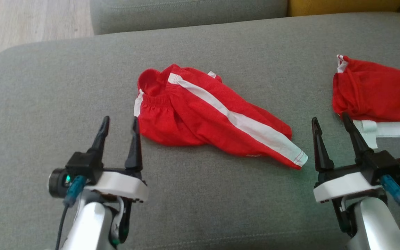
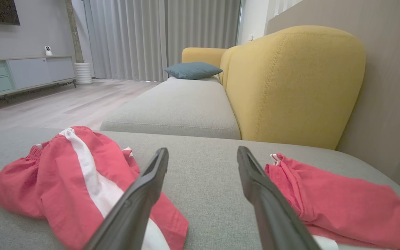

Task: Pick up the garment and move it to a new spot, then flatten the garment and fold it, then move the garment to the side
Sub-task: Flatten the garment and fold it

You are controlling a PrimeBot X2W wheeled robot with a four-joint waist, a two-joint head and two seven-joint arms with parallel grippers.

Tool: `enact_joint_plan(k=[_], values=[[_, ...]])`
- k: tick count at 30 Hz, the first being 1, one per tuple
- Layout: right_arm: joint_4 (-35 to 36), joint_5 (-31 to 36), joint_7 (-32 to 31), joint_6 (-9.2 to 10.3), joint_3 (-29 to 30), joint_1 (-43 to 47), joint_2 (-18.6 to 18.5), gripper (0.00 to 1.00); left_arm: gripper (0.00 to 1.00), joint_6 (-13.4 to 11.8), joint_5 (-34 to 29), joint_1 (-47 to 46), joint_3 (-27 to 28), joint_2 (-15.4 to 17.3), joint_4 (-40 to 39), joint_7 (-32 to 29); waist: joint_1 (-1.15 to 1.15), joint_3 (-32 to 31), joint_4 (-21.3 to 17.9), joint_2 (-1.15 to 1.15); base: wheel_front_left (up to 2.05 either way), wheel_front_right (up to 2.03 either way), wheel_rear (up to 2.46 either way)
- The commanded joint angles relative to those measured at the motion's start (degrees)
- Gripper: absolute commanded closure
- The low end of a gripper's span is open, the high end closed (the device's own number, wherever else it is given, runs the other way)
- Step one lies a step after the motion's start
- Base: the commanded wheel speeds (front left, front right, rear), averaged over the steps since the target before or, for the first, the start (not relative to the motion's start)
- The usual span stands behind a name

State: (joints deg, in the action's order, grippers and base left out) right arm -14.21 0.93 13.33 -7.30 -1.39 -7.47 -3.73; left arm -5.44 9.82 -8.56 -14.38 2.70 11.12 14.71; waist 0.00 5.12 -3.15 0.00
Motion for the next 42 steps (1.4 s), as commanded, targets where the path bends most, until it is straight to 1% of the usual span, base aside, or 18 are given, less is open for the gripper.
enact_joint_plan(k=[1, 3, 5, 7, 9, 12, 13, 18, 22, 24, 25, 28, 32, 42], values=[[2.33, -0.08, 0.87, -0.19, -1.23, -0.63, 0.52, 0.0, 0.0, 0.81, 0.58, -3.27, 1.0, 0.18, -1.68, 0.29, 0.0, 0.47, 0.07, 0.0, 0.0, 0.0, 0.0], [2.83, -0.08, 0.9, -0.19, -1.31, -0.57, 0.68, 0.0, 0.0, 2.2, 1.24, -4.74, -0.13, 0.18, -0.45, 0.29, 0.0, 1.14, 0.02, 0.0, 0.0, 0.0, 0.0], [3.06, -0.1, 0.84, -0.19, -1.26, -0.71, 0.76, 0.0, 0.0, 4.27, 2.25, -6.92, -1.63, 0.18, 1.67, 0.26, 0.0, 1.8, -0.19, 0.0, 0.0, 0.0, 0.0], [3.33, -0.24, 0.71, -0.19, -1.28, -1.02, 0.81, 0.0, 0.0, 6.83, 4.1, -9.9, -3.16, 0.18, 4.17, -1.76, 0.0, 2.65, -0.6, 0.0, 0.0, 0.0, 0.0], [3.58, -0.69, 0.58, -0.19, -1.62, -1.44, 0.82, 0.0, 0.0, 9.26, 7.42, -13.62, -3.88, 0.18, 6.78, -5.99, 0.0, 3.57, -1.1, 0.0, 0.0, 0.0, 0.0], [4.02, -1.1, 0.47, -0.19, -2.47, -2.31, 0.83, 0.0, 0.0, 11.46, 11.77, -20.67, -4.11, 0.61, 10.53, -13.89, 0.0, 5.11, -2.12, 0.0, 0.0, 0.0, 0.0], [4.06, -1.34, 0.45, -0.19, -3.1, -3.14, 0.84, 0.0, 0.0, 12.25, 13.75, -25.82, -4.79, 2.11, 13.11, -19.65, 0.0, 6.07, -2.99, 0.0, 0.0, 0.0, 0.0], [3.3, -2.16, 0.66, -0.19, -5.48, -5.37, 0.84, 0.0, 0.0, 12.86, 18.23, -36.43, -7.32, 6.93, 19.71, -33.7, 0.0, 7.81, -5.79, 0.0, 0.0, 0.0, 0.0], [2.62, -3.09, 0.99, -0.19, -6.91, -6.77, 0.84, 0.0, 0.0, 12.9, 24.44, -41.35, -9.73, 10.02, 23.17, -43.85, 0.0, 8.64, -7.76, 0.0, 0.0, 0.0, 0.0], [2.31, -3.45, 1.14, -0.19, -7.4, -7.12, 0.85, 0.0, 0.0, 12.91, 26.85, -42.98, -10.67, 11.64, 24.17, -47.33, 0.0, 8.87, -8.49, 0.0, 0.0, 0.0, 0.0], [2.31, -3.45, 1.14, -0.19, -7.4, -7.12, 0.85, 0.0, 0.0, 12.91, 26.85, -42.98, -10.67, 11.64, 24.17, -47.33, 0.0, 8.87, -8.49, 0.0, 0.0, 0.0, 0.0], [1.95, -3.92, 1.32, -0.19, -8.04, -7.5, 0.85, 0.0, 0.0, 12.92, 28.6, -44.89, -11.67, 13.77, 25.55, -49.75, 0.0, 9.24, -9.4, 0.0, 0.0, 0.0, 0.0], [1.62, -4.42, 1.49, -0.19, -8.16, -7.77, 0.85, 0.0, 0.0, 12.92, 28.85, -46.48, -13.23, 15.77, 27.63, -50.29, 0.0, 9.46, -10.17, 0.0, 0.0, 0.0, 0.0], [1.19, -4.77, 1.64, -0.19, -8.31, -7.95, 0.85, 0.0, 0.0, 12.93, 31.53, -47.79, -16.75, 17.18, 30.5, -50.52, 0.0, 9.91, -11.42, 0.0, 0.0, 0.0, 0.0]])
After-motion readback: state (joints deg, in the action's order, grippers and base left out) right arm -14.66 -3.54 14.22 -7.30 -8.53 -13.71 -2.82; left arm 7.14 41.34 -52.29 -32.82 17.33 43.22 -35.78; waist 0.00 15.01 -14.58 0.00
